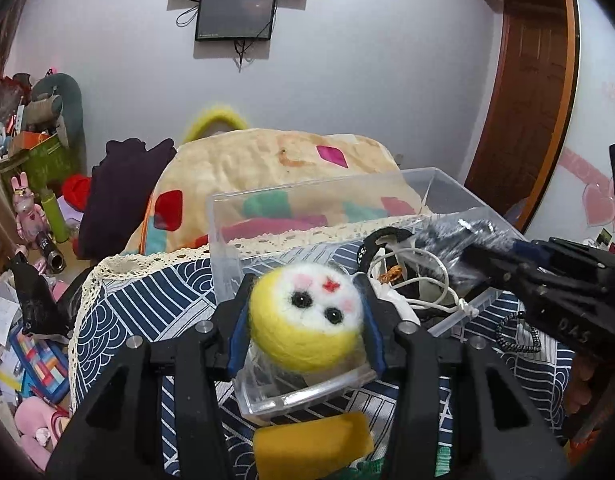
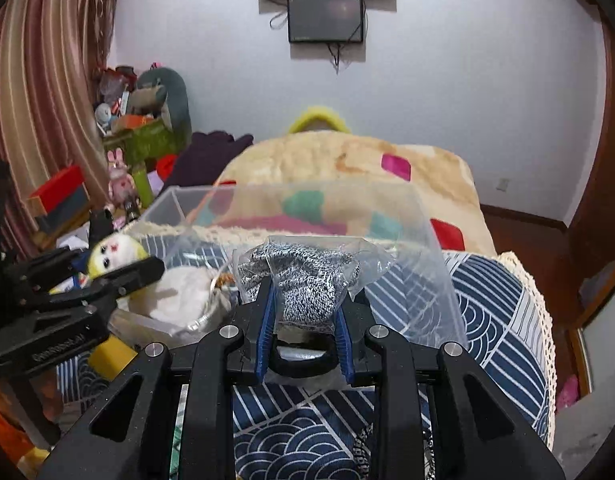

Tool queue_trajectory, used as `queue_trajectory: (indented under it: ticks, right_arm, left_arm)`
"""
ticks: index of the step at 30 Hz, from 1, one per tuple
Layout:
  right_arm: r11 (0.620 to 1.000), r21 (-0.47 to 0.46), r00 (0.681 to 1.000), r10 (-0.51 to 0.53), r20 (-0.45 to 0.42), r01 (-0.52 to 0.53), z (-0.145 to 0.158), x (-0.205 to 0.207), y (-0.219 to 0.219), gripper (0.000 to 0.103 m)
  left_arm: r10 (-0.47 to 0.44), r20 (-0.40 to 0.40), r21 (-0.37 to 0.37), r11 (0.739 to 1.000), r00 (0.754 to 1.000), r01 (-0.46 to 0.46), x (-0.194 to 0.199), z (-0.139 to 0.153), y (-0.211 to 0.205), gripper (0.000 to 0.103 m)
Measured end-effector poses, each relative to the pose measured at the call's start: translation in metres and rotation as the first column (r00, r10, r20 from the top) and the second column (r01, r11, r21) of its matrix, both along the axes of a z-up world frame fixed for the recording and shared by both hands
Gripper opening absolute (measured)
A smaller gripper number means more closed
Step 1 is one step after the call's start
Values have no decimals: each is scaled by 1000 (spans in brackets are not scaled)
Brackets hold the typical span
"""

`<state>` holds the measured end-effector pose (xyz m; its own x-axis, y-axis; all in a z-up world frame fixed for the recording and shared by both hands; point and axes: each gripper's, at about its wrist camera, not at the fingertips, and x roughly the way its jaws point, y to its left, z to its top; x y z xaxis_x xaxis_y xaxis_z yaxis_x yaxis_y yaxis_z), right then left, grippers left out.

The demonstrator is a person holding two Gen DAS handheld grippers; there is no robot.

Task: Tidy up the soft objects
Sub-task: 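Carry the ball into the clear box with the left tool while the right tool releases the mesh bag inside, then grasp the yellow sponge with the left tool while the right tool grasps the floral scrunchie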

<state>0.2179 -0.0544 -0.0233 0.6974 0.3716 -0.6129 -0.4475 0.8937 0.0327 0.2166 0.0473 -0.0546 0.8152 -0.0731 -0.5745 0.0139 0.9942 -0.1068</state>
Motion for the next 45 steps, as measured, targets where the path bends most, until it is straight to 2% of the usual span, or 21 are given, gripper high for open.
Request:
queue_trajectory:
  ticks: [3, 7, 10, 11, 14, 20, 22, 27, 31, 37, 45]
  right_arm:
    - [1000, -10, 1000, -7, 8, 7, 0, -6, -2, 31]
    - [1000, -10, 999, -6, 38, 6, 6, -15, -5, 55]
    - [1000, -21, 997, -7, 75, 8, 12, -23, -6, 57]
    - [1000, -17, 997, -1, 79, 3, 15, -25, -8, 57]
    - [1000, 4, 996, 10, 89, -11, 22, -32, -13, 65]
    - [999, 43, 992, 15, 129, -21, 35, -50, -21, 71]
    - [998, 54, 990, 18, 139, -26, 38, -55, -24, 77]
    - [997, 69, 985, 14, 171, -26, 41, -71, -27, 79]
    - [998, 56, 986, 20, 166, -29, 31, -81, -29, 80]
    - [997, 63, 995, 35, 93, -41, 8, -85, -31, 80]
    - [997, 45, 998, 59, 6, -60, -22, -97, -21, 80]
  left_arm:
    - [-27, -12, -4, 1000, 1000, 27, -3, 1, -4, 61]
    - [-38, -19, 12, 999, 999, 38, -8, 1, -10, 65]
    - [-38, -19, -1, 999, 999, 38, -12, 2, -10, 66]
    - [-42, -22, -26, 999, 999, 42, -14, 3, -8, 66]
    - [-40, -10, -59, 997, 999, 39, -23, 8, -4, 66]
    - [-26, 52, -27, 999, 998, 27, -49, 23, -6, 76]
    - [-26, 74, -22, 999, 997, 28, -59, 30, -7, 79]
    - [-18, 137, 3, 1000, 990, 18, -83, 37, -8, 91]
    - [-14, 149, 41, 999, 989, 8, -98, 33, -10, 93]
    - [-18, 108, 68, 998, 994, 10, -108, 13, -14, 94]
    - [4, 6, 26, 1000, 1000, -4, -102, -22, -9, 94]
